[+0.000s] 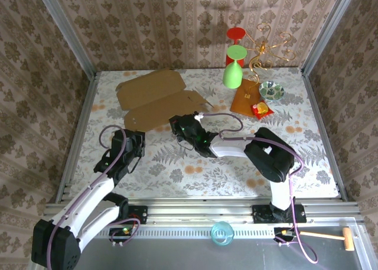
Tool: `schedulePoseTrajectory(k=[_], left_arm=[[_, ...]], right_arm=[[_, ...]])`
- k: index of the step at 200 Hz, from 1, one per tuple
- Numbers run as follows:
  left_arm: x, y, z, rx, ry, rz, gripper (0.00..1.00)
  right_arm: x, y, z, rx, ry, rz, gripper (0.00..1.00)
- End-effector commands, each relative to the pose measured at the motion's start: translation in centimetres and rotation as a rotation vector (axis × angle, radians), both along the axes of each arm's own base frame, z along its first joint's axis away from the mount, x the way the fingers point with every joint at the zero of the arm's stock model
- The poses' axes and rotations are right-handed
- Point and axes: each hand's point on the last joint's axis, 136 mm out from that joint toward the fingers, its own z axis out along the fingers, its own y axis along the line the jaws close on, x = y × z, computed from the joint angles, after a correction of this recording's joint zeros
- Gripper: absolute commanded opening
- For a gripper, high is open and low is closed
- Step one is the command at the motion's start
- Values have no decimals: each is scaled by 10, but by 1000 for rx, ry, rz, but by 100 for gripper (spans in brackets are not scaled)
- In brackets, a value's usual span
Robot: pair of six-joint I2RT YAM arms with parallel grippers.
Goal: Fold the paper box
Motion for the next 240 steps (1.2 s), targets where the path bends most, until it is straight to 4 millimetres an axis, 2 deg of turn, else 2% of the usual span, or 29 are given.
schedulePoseTrajectory(k=[1, 16, 27, 52, 69, 87, 110, 130, 141, 150, 161, 177, 196, 213, 231, 240], left_arm=[[5, -4, 43, 54, -59, -71, 13], [2, 9, 77, 225, -65, -125, 36], [-1, 22, 107, 338, -80, -142, 47], [-11, 64, 156, 516, -80, -88, 54], [-10, 92, 173, 559, -70, -25, 55], [3, 114, 171, 509, -51, 18, 54], [20, 132, 150, 403, 6, 31, 52], [30, 141, 138, 404, 20, 26, 52], [34, 143, 134, 431, 20, 18, 52], [41, 143, 129, 441, 10, -3, 53], [52, 137, 120, 420, -6, -42, 52], [69, 122, 100, 353, -14, -118, 47], [76, 100, 80, 320, 20, -211, 42], [72, 95, 73, 325, 37, -226, 41], [60, 104, 72, 345, 66, -203, 41], [55, 109, 75, 357, 72, -196, 42]], right_arm=[[14, -13, 32, -20, -22, -59, 0], [15, -18, 55, -39, -46, -53, 0], [15, -20, 75, -55, -64, -43, 0], [13, -24, 129, -62, -121, -23, 0], [10, -25, 169, -58, -172, -9, 0], [6, -28, 208, -49, -223, -2, 0], [0, -32, 257, -41, -284, 18, 0], [-11, -38, 300, -23, -326, 27, 0], [-19, -44, 318, -28, -339, 26, 0], [-26, -49, 336, -25, -360, 21, 0], [-34, -53, 348, -19, -362, 19, 0], [-40, -56, 353, 5, -322, 6, 0], [-35, -51, 331, 13, -210, -17, 0], [-15, -47, 296, -9, -116, -55, 0], [17, -38, 265, 0, -74, -82, 0], [31, -35, 255, -1, -71, -94, 0]])
